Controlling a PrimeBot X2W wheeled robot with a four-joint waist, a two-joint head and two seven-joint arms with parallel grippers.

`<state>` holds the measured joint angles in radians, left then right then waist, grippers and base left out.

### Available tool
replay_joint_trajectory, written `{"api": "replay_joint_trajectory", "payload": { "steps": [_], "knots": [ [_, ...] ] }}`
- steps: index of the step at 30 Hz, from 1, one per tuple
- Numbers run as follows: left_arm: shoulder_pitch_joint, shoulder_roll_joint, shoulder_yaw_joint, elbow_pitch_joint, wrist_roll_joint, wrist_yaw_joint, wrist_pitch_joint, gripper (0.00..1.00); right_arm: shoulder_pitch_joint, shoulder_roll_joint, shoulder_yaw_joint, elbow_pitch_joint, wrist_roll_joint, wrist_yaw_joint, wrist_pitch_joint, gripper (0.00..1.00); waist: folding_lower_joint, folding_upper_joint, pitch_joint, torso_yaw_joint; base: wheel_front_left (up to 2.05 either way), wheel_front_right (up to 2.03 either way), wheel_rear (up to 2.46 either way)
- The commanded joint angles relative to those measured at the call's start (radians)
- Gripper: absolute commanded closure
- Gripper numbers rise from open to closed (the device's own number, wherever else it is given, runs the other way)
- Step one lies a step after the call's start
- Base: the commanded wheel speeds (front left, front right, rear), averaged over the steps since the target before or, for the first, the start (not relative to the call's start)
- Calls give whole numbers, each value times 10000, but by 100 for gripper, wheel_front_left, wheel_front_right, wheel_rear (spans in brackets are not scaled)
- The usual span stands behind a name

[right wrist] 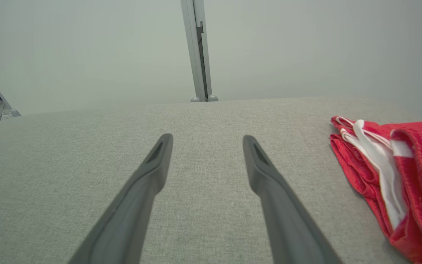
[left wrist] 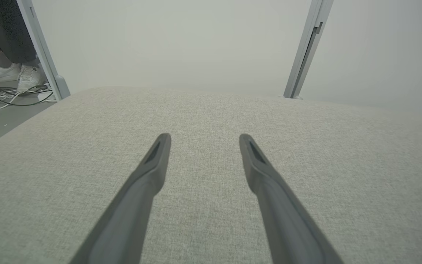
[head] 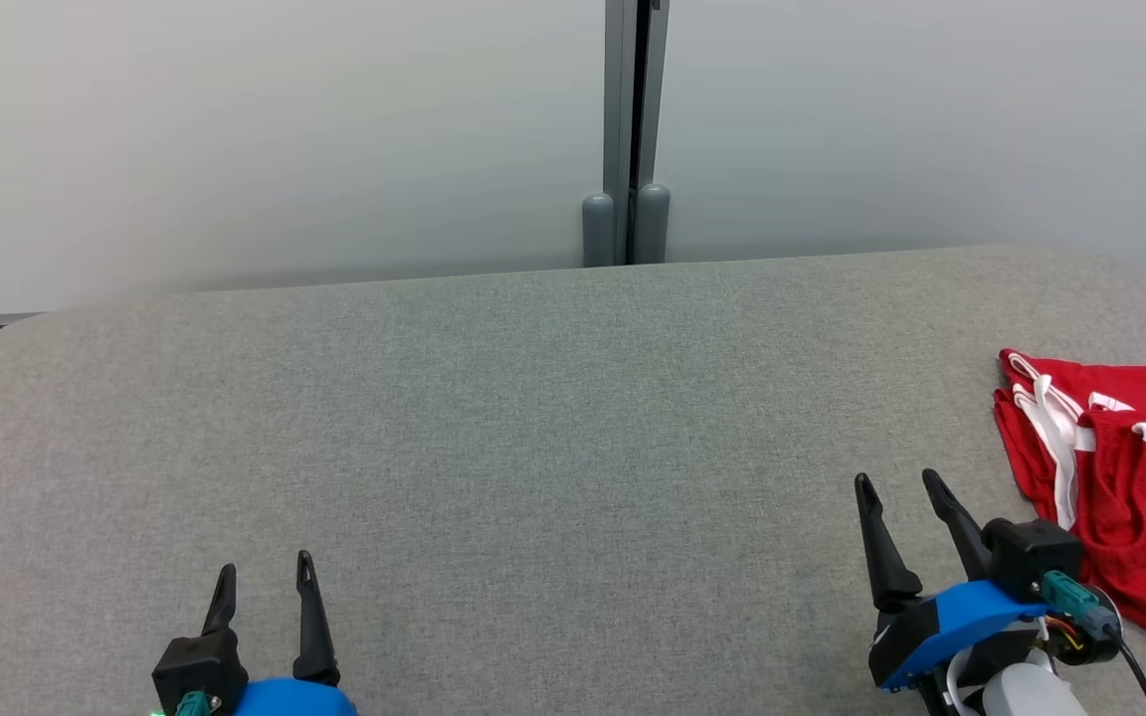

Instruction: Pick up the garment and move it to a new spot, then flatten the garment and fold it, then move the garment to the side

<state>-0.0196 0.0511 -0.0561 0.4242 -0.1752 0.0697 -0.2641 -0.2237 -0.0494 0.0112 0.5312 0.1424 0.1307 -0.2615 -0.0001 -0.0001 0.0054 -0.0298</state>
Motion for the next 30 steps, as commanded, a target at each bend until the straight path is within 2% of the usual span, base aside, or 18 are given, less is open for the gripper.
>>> {"api": "replay_joint_trajectory", "payload": {
  "steps": [1, 4, 5, 10, 30],
  "knots": [
    [147, -9, 28, -91, -70, -51, 5, 0, 145, -39, 41, -2, 39, 1, -52, 0, 1, 1, -43, -8, 0, 0, 0],
    [200, -3, 66, -214, -425, -252, 5, 0, 154, -37, 105, -6, 90, 1, -52, 0, 1, 1, -79, -39, 0, 0, 0],
    [233, -3, 85, -201, -495, -334, 5, 100, 127, -38, 120, -31, 100, 1, -52, 100, 1, 1, -82, -73, 0, 0, 0],
    [329, -19, 81, 224, -541, -314, 69, 100, 256, 63, 125, 368, 105, 0, 56, 100, 1, 0, -98, -31, 0, 0, 0],
    [-31, -14, 513, -296, -4091, -753, 1032, 100, 473, 40, -245, -474, 3855, 0, 1019, 100, 1, 0, -86, 22, 0, 0, 0]
  ]
}}
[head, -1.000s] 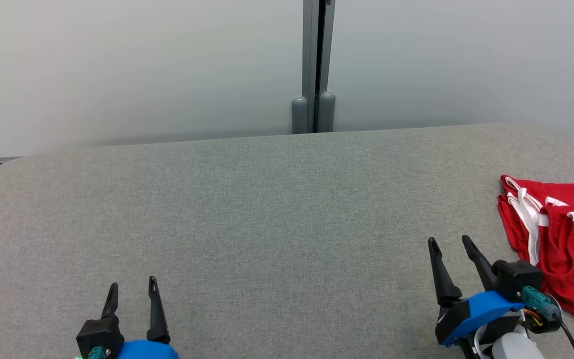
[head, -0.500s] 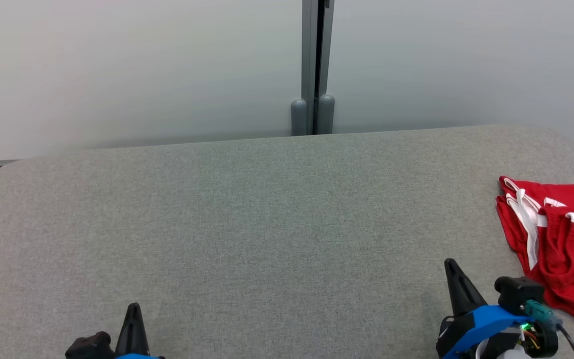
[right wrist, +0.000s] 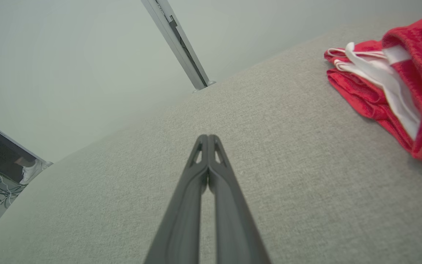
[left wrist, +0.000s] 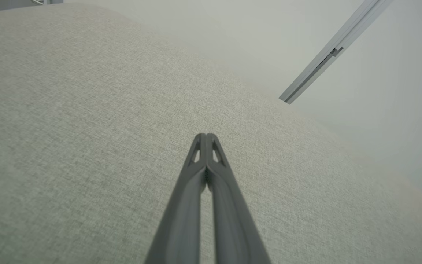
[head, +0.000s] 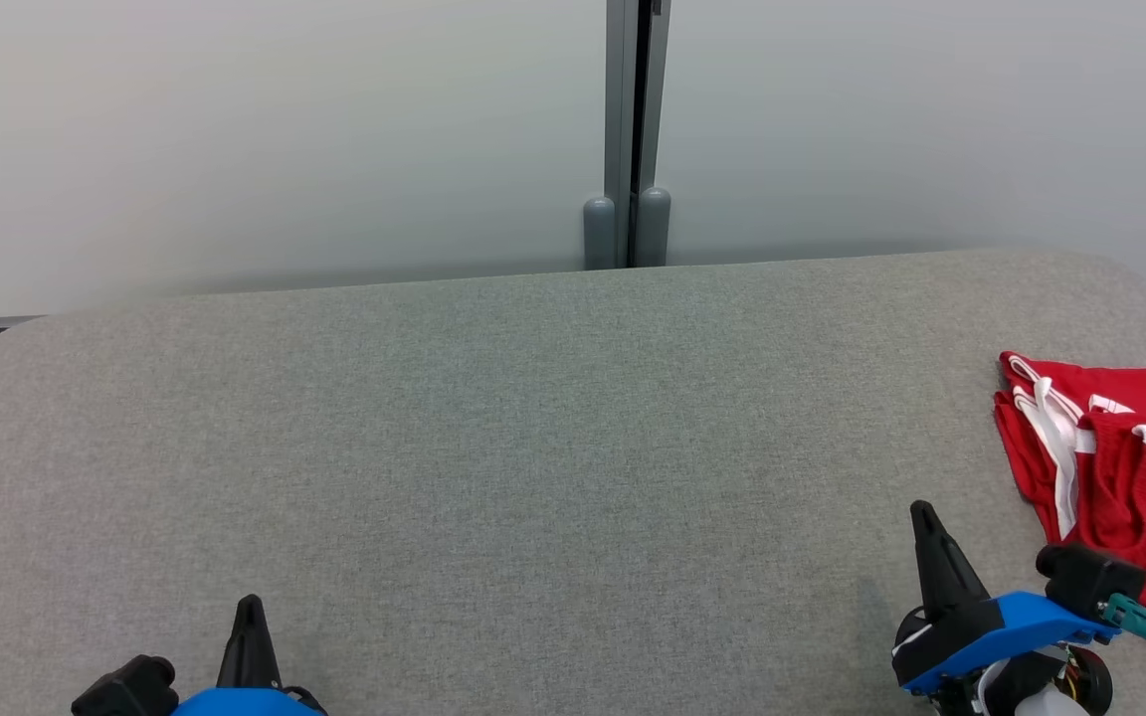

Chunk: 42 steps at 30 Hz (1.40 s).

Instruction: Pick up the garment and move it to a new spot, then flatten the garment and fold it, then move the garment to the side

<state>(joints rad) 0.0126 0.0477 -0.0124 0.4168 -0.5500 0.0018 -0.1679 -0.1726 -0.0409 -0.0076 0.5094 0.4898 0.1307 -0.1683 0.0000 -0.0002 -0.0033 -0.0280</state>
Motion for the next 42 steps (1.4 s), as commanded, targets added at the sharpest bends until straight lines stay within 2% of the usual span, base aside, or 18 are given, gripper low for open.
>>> {"api": "replay_joint_trajectory", "payload": {
  "steps": [1, 13, 42],
  "knots": [
    [-369, 20, 94, -246, -498, -95, 111, 100, -26, -46, -72, -294, 545, 0, 125, 100, 0, 1, 1, 7, 0, 0, 0],
    [-531, 23, 292, -516, -2252, -314, 577, 100, 91, -59, -242, -723, 2395, 0, 589, 100, 0, 1, 8, 38, 0, 0, 0],
    [-842, 28, 692, -1012, -5567, -727, 1479, 100, 312, -87, -576, -1508, 5905, 1, 1489, 100, 0, 1, 25, 112, 0, 0, 0]
  ]
}}
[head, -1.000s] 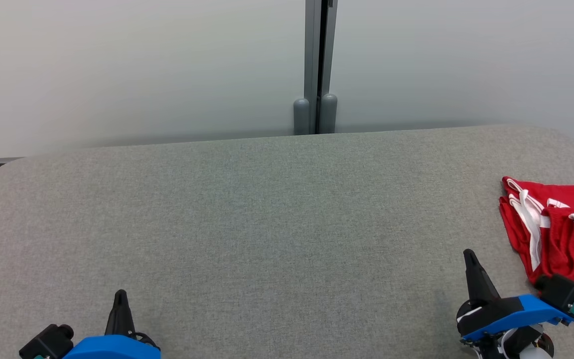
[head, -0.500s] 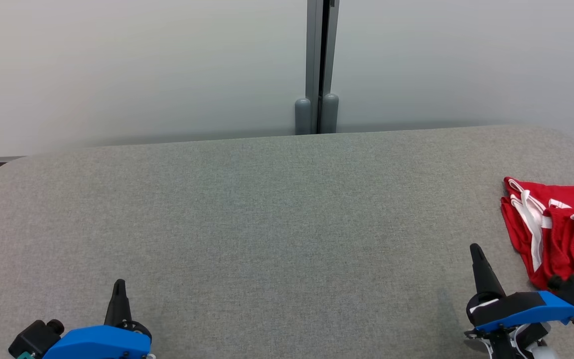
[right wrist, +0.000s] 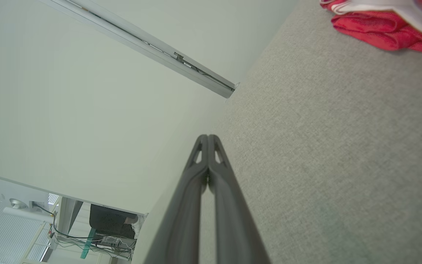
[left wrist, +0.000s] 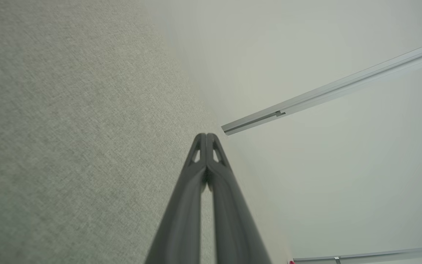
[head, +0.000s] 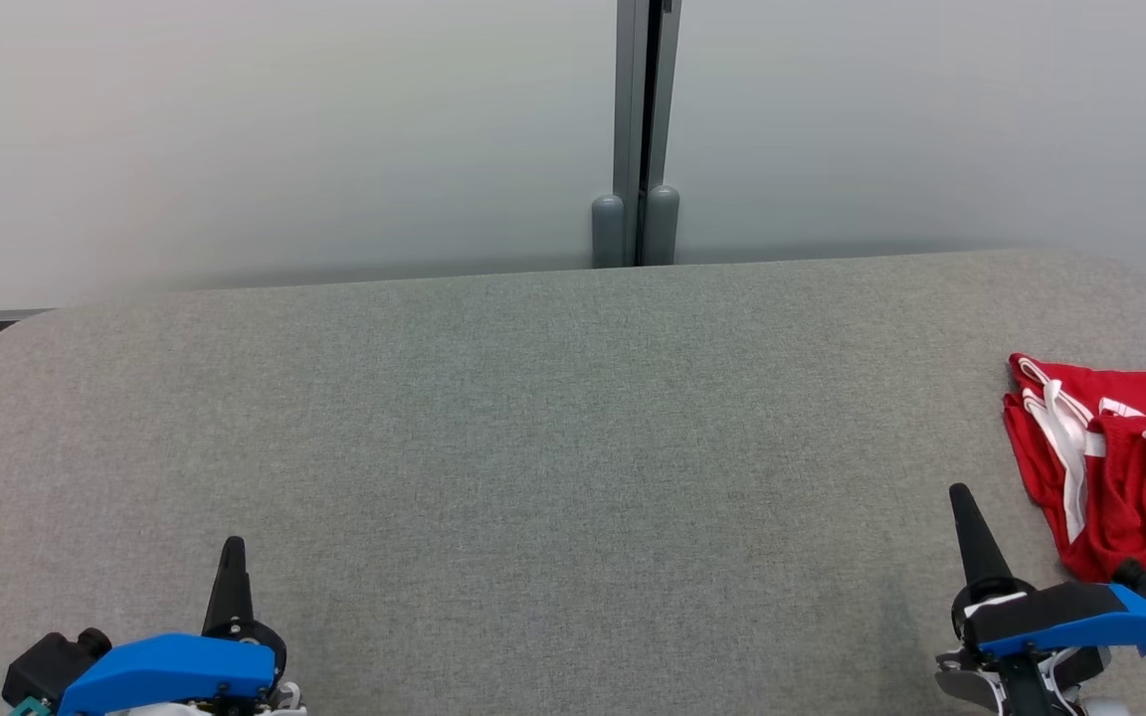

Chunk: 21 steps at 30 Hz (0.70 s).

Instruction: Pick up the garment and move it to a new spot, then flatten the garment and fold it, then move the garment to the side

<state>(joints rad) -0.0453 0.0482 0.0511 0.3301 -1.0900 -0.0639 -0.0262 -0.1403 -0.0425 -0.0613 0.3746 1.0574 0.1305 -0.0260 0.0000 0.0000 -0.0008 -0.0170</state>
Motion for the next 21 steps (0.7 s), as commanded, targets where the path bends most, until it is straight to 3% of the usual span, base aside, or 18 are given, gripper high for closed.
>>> {"api": "replay_joint_trajectory", "payload": {
  "steps": [1, 21],
  "knots": [
    [-272, 23, 70, -160, -272, -86, 85, 100, -5, -73, -49, -186, 334, 3, 88, 100, 0, -1, 1, 4, 0, 0, 0],
    [-438, 25, 282, -436, -2149, -318, 594, 100, 157, -90, -240, -632, 2303, 3, 596, 100, 0, 0, 13, 57, 0, 0, 0]
  ]
}}
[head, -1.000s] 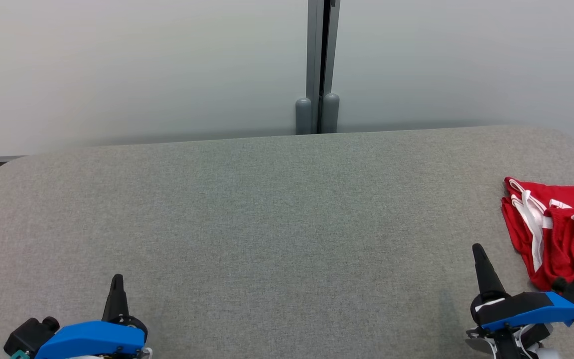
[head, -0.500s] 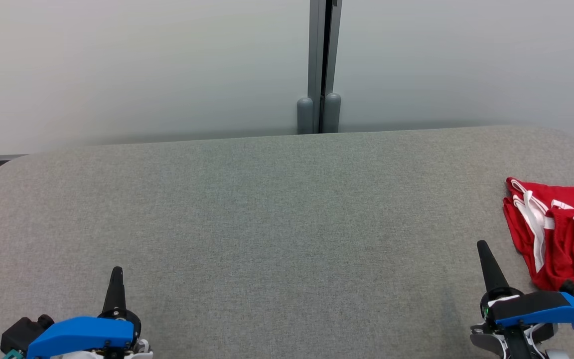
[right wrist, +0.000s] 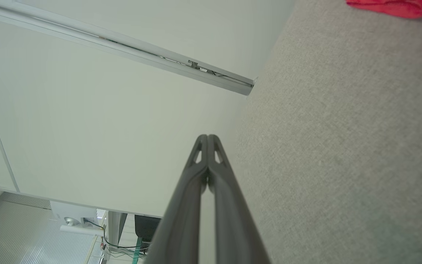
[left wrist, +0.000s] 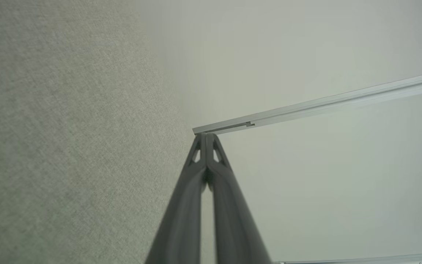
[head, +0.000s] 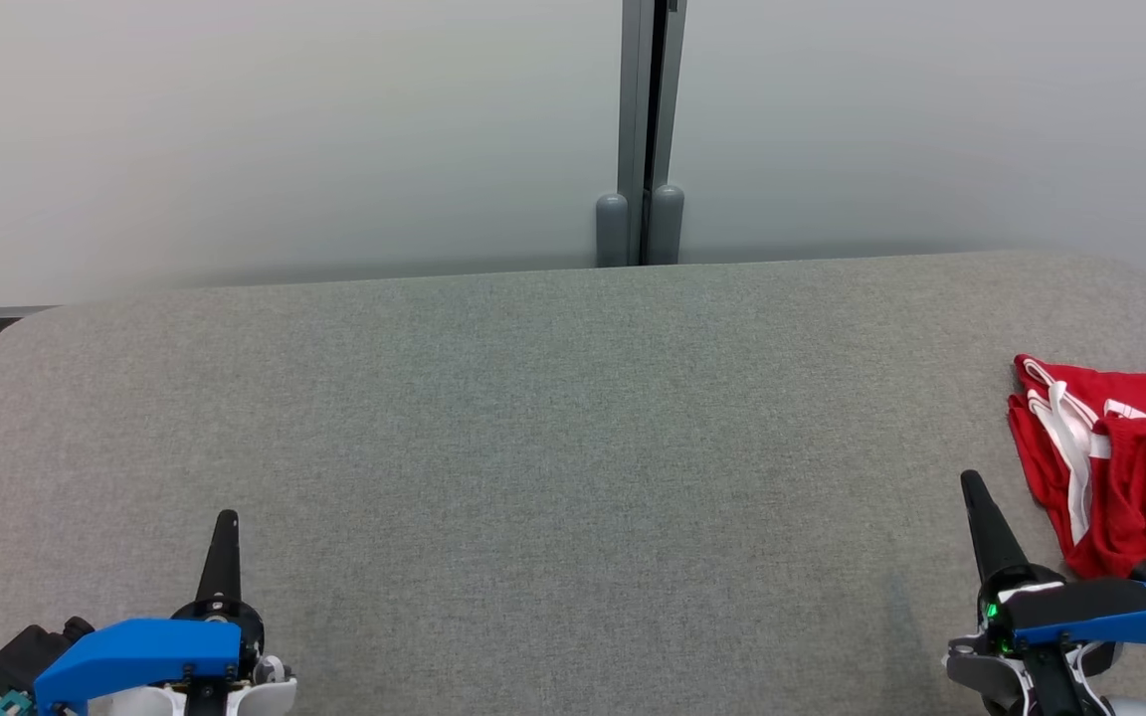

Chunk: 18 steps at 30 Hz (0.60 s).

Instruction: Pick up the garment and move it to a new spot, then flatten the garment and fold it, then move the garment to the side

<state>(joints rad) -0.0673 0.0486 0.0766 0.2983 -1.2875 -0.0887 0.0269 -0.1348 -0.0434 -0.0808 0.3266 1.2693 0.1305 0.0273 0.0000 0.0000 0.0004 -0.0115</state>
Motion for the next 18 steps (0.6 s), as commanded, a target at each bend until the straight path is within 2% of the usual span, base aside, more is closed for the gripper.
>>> {"api": "replay_joint_trajectory", "payload": {
  "steps": [1, 18],
  "knots": [
    [-226, 22, 36, -127, -263, -86, 83, 100, 109, -81, -53, -172, 276, 3, 90, 100, 0, 0, 1, 5, 0, 0, 0],
    [-333, 22, 222, -329, -1603, -252, 452, 100, 192, -91, -185, -486, 1711, 3, 455, 100, 0, 0, 12, 49, 0, 0, 0]
  ]
}}
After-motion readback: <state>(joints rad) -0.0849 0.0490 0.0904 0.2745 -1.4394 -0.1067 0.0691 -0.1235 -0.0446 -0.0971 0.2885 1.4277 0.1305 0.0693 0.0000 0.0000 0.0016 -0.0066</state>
